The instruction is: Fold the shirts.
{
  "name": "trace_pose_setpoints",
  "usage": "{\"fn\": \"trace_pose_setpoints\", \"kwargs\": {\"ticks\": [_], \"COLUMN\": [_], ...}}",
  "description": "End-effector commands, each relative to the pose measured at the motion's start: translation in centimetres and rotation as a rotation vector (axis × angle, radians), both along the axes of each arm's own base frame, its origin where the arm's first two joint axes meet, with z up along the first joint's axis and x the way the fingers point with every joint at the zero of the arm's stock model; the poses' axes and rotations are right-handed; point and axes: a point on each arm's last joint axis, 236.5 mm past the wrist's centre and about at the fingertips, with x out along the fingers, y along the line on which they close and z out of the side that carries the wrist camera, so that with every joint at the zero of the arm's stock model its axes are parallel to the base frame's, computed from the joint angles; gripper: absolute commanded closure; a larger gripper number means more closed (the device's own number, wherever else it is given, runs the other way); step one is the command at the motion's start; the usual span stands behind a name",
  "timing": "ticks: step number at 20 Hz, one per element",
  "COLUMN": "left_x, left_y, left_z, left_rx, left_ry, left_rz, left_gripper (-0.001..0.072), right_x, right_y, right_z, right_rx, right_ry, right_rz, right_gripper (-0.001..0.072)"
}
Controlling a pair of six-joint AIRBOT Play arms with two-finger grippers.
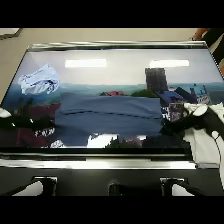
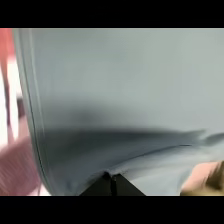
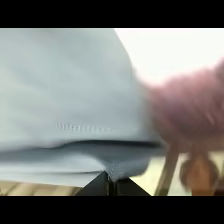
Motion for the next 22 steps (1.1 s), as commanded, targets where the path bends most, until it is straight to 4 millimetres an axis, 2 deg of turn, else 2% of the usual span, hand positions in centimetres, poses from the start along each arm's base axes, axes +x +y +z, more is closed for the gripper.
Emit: {"fn": "trace_pose_setpoints", "kwargs": {"ticks": [1, 3, 4, 7, 9, 11, 13, 14, 15, 16, 17, 18, 20, 22], "left_x": [7.0, 11.0, 12.9, 16.6, 17.3, 17.3, 17.1, 17.1, 17.2, 17.2, 17.3, 17.5, 17.7, 17.8], "left_y": [-0.9, -1.9, -2.2, -2.5, -2.8, -2.9, -2.9, -3.0, -3.0, -2.7, -2.3, -1.6, -0.4, 0.0], "left_z": [6.4, 6.9, 6.6, 3.8, 1.1, -1.5, -3.3, -3.6, -3.4, -2.9, -2.0, -1.1, 1.0, 2.7], "left_rx": [0.035, 0.03, 0.022, -0.018, -0.04, -0.056, -0.068, -0.071, -0.068, -0.064, -0.059, -0.056, -0.047, -0.037], "left_ry": [-0.163, -0.182, -0.175, -0.092, -0.021, 0.043, 0.085, 0.09, 0.081, 0.067, 0.047, 0.029, -0.011, -0.047], "left_rz": [-0.046, -0.066, -0.065, -0.044, -0.06, -0.047, -0.035, -0.037, -0.045, -0.061, -0.079, -0.074, -0.057, -0.054], "left_gripper": [0.0686, 0.0686, 0.0686, 0.0685, 0.0684, 0.0684, 0.0673, 0.0573, 0.0347, 0.0173, 0.0139, 0.014, 0.014, 0.0141], "right_x": [7.3, 11.9, 13.9, 17.3, 18.6, 18.4, 17.8, 17.7, 17.8, 17.8, 17.5, 17.0, 15.2, 13.2], "right_y": [-1.0, -0.4, -0.9, -1.3, -0.5, -0.4, -0.1, 0.0, 0.0, -0.3, -0.8, -2.0, -5.1, -5.8], "right_z": [4.0, 4.6, 4.4, 2.8, 1.5, -0.6, -2.4, -2.7, -2.4, -1.5, -0.4, 0.7, 1.3, 0.2], "right_rx": [-0.061, -0.078, -0.082, -0.064, -0.01, 0.002, 0.015, 0.019, 0.023, 0.023, 0.019, 0.012, -0.002, 0.024], "right_ry": [-0.18, -0.245, -0.251, -0.23, -0.23, -0.178, -0.126, -0.118, -0.126, -0.146, -0.164, -0.165, -0.117, -0.032], "right_rz": [-0.001, 0.005, -0.027, -0.066, -0.1, -0.128, -0.122, -0.122, -0.12, -0.081, -0.034, -0.012, -0.038, -0.04], "right_gripper": [0.0663, 0.0663, 0.0663, 0.0661, 0.066, 0.0659, 0.0647, 0.0546, 0.0381, 0.0155, 0.0059, 0.0032, 0.0019, 0.0016]}}
